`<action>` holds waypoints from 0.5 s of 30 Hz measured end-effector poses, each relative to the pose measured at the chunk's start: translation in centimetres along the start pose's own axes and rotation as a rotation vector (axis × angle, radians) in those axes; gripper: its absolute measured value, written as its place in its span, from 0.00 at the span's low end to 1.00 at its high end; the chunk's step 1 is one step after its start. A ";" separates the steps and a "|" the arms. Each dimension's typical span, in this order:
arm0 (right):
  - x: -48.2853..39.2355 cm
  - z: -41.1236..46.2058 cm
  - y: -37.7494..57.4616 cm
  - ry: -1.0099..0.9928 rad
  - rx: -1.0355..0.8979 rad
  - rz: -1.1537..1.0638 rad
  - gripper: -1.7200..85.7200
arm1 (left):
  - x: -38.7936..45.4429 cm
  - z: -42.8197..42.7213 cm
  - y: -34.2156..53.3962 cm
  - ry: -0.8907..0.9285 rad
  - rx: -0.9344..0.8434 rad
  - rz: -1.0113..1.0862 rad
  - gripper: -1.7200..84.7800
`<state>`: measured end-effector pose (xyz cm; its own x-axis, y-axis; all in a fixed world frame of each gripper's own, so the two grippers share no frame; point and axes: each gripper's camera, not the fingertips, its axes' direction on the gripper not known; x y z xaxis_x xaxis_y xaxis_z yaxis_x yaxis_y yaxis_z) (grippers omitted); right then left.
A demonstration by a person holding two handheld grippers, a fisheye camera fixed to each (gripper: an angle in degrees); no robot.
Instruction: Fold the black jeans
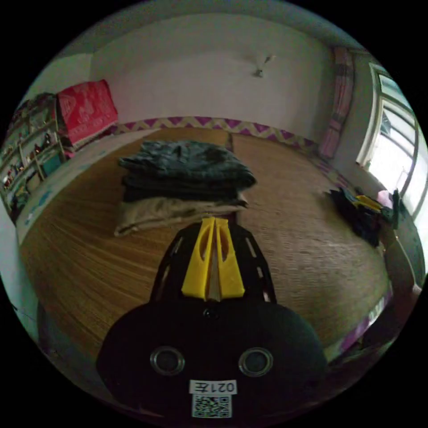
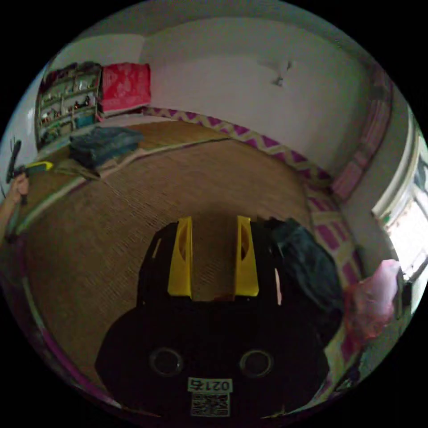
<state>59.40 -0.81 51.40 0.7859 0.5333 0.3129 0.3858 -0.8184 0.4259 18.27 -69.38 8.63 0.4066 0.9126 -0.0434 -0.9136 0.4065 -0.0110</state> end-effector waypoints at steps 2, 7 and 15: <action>2.0 0.6 2.8 0.102 -0.020 -0.031 0.19 | 2.4 0.6 1.5 0.045 -0.048 0.008 0.01; 2.7 6.9 4.9 0.283 -0.187 -0.211 0.21 | 8.6 1.4 5.3 0.161 -0.097 0.061 0.01; -1.9 18.6 2.5 0.401 -0.377 -0.388 0.17 | 11.6 2.4 9.0 0.226 -0.144 0.058 0.01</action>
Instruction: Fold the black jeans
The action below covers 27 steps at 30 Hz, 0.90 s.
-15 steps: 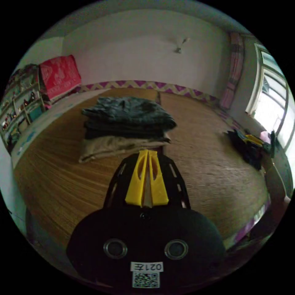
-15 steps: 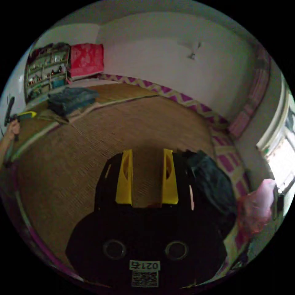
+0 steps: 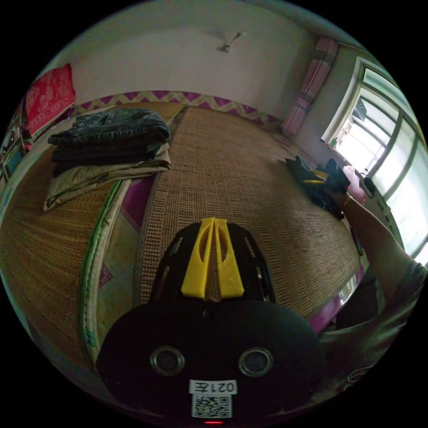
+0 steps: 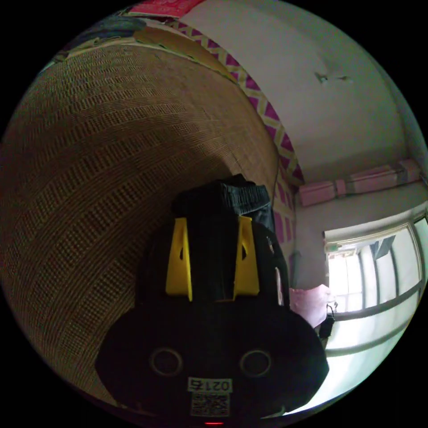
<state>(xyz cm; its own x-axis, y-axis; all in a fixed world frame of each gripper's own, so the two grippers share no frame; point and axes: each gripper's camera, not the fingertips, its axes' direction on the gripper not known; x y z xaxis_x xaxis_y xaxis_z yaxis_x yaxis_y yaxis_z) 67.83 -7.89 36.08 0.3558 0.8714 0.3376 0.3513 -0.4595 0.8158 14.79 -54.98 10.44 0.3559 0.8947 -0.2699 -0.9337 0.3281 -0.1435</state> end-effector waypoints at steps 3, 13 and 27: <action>1.2 -0.3 -2.0 -0.064 -0.003 0.072 0.12 | 0.1 0.1 1.2 -0.006 0.003 -0.001 0.01; 22.0 -17.4 -0.8 -0.288 0.170 0.503 0.08 | -0.3 -0.3 5.5 0.000 0.007 -0.023 0.01; -20.1 -53.4 -21.0 -0.661 0.338 -0.205 0.09 | 1.7 -1.5 13.2 0.217 0.049 -0.069 0.01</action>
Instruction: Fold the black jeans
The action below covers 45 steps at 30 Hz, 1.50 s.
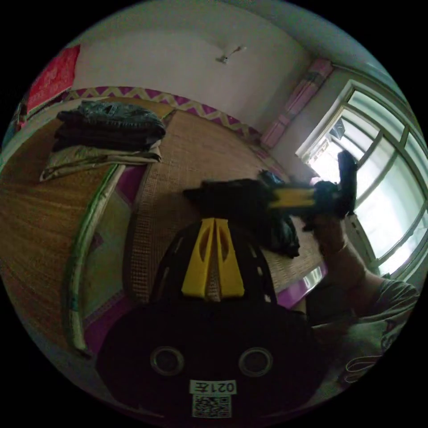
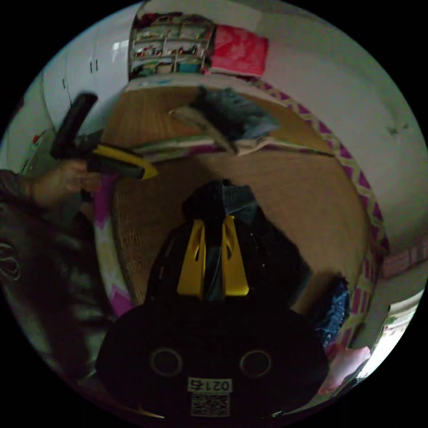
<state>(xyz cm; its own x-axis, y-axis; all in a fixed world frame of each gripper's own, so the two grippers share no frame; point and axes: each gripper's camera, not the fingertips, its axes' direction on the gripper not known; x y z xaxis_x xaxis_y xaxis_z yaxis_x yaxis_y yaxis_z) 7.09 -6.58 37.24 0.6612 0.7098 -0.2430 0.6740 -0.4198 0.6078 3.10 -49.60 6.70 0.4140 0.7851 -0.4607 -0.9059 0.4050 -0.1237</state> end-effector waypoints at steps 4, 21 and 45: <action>-6.6 3.1 -2.2 -0.013 0.044 0.045 0.11 | -1.7 0.4 3.1 0.027 -0.044 -0.052 0.01; -1.2 -12.7 -13.4 -0.094 0.064 0.000 0.16 | -0.1 6.3 8.6 0.067 -0.076 -0.088 0.01; 70.1 -70.1 30.2 0.124 0.661 1.312 0.07 | 8.4 18.3 12.7 0.046 -0.137 0.054 0.01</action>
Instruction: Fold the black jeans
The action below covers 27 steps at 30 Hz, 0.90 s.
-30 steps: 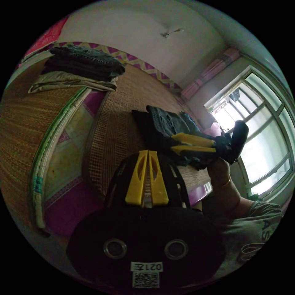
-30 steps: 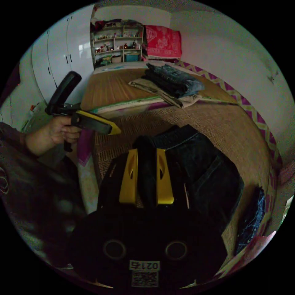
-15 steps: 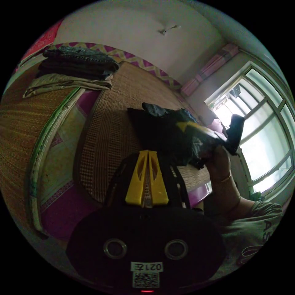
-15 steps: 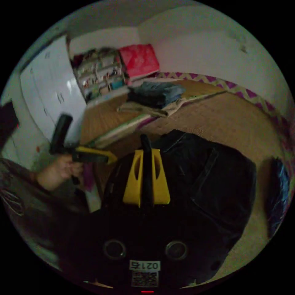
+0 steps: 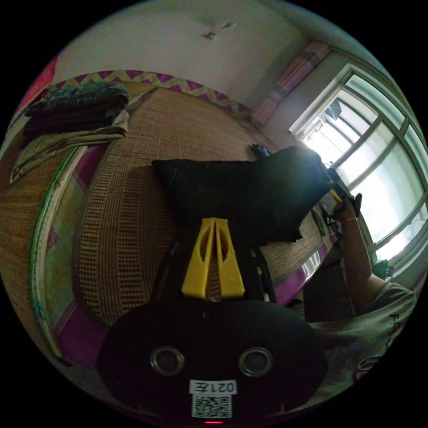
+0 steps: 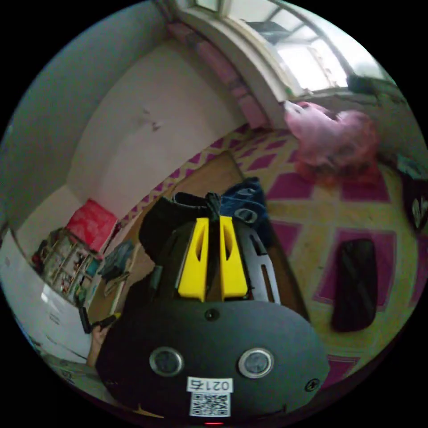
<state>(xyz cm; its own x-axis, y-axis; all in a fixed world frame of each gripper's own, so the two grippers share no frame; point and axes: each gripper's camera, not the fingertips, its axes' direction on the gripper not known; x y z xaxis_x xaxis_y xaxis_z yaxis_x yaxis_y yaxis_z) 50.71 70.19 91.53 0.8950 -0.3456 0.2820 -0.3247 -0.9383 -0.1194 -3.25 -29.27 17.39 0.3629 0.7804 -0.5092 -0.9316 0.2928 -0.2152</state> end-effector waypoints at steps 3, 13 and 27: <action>10.9 2.0 -3.2 0.021 -0.093 0.188 0.07 | 1.4 1.6 0.0 -0.025 -0.014 0.032 0.01; 14.7 -1.5 -7.3 -0.055 -0.119 0.278 0.09 | 7.7 6.4 -0.5 0.010 -0.043 0.316 0.02; -7.7 -1.6 -2.6 0.028 -0.155 -0.198 0.12 | 20.8 18.0 -4.5 -0.204 -0.130 0.730 0.12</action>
<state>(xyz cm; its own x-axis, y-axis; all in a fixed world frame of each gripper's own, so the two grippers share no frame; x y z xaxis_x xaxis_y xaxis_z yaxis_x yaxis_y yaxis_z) 44.22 75.23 91.16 0.9377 -0.1532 0.3118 -0.1889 -0.9781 0.0875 8.12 -4.42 22.73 -0.3655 0.8413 -0.3982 -0.9195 -0.3929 0.0139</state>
